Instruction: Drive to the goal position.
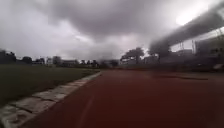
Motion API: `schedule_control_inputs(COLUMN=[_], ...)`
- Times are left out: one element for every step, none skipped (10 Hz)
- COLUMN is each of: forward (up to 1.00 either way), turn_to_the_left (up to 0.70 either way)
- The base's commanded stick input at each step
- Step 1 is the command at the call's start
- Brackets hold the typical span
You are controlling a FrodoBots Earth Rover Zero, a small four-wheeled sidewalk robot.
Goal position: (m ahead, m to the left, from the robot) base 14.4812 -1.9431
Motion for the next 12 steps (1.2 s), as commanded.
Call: schedule_control_inputs(forward=[0.50, 0.50, 0.50, 0.50, 0.50, 0.50, 0.50, 0.50, 0.50, 0.50, 0.50, 0.50], turn_to_the_left=[0.00, 0.00, 0.00, 0.00, 0.00, 0.00, 0.00, 0.00, 0.00, 0.00, 0.00, 0.00])
